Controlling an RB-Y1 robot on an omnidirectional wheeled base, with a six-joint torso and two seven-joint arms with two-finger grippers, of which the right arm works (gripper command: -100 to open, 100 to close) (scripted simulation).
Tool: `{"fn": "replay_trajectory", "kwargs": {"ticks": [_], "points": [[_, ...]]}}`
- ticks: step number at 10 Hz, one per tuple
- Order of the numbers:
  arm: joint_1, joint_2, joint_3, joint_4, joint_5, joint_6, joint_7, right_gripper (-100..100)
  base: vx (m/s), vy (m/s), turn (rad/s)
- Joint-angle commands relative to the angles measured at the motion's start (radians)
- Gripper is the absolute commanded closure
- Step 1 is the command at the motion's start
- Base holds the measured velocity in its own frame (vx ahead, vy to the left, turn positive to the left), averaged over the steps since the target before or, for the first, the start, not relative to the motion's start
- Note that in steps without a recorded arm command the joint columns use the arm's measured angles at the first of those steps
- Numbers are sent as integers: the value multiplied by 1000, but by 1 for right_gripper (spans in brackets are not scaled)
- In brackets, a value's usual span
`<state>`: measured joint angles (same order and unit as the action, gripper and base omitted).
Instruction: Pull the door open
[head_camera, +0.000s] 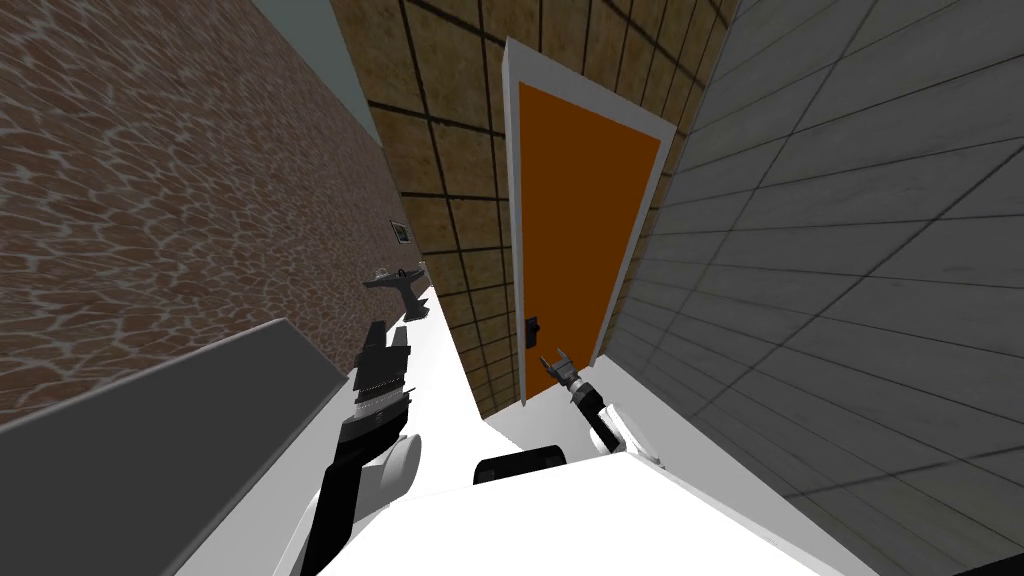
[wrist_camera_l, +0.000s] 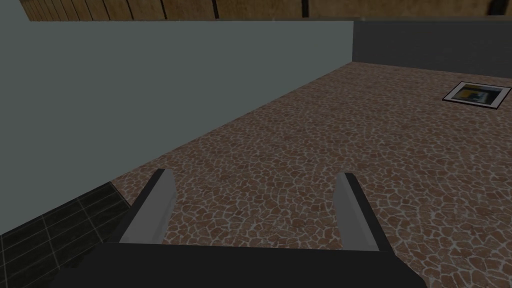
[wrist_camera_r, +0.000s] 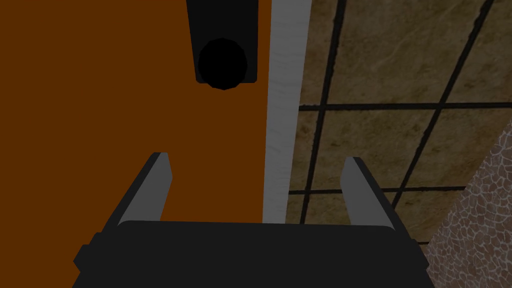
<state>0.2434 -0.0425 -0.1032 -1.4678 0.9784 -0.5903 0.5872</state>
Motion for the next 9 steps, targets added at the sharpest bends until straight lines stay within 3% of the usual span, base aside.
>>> {"fn": "replay_trajectory", "kwargs": {"ticks": [1,4,5,9], "points": [[-28,-34,-1,42,-42,-3,14,-100,-53,91,72],[-102,-102,-9,136,-131,-11,45,-100,11,86,71],[-102,-102,-9,147,-131,-11,45,-100,28,54,11],[-206,-196,-19,295,-257,-22,90,-100,44,70,59]]}}
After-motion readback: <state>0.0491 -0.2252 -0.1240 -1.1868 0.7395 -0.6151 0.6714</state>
